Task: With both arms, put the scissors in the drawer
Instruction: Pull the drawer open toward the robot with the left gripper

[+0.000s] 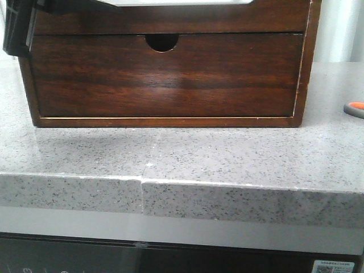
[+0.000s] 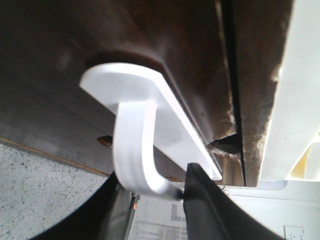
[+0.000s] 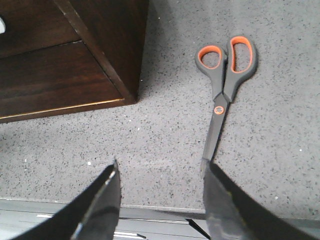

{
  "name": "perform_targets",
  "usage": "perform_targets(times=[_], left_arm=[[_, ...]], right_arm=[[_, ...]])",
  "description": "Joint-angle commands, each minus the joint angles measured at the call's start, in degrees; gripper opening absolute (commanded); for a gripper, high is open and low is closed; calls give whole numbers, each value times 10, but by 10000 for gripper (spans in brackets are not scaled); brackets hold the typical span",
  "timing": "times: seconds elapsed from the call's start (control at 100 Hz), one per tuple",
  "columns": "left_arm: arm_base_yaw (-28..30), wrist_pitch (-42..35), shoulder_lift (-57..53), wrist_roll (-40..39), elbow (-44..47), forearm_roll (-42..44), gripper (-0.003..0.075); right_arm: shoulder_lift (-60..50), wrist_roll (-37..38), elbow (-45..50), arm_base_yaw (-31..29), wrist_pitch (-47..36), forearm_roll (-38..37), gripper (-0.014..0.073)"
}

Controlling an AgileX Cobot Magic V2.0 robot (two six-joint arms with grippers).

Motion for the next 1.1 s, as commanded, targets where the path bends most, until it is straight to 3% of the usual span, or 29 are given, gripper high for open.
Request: perform_targets(times=[0.0,0.16,0.53,1.09], left_arm=[[-3,7,-11,-2,-23,-32,179],[-3,10,-11,-2,-23,-32,-20],[-7,38,-17,-2,-4,-32,-20],[-75,-22,-123,-19,69,-32,-20]], right_arm=[[8,0,-20,-3,-35,-3,331],[8,0,-19,-3,-35,-3,331],[8,0,-19,-3,-18,-3,331],[8,0,-19,-3,-13,-3,331]])
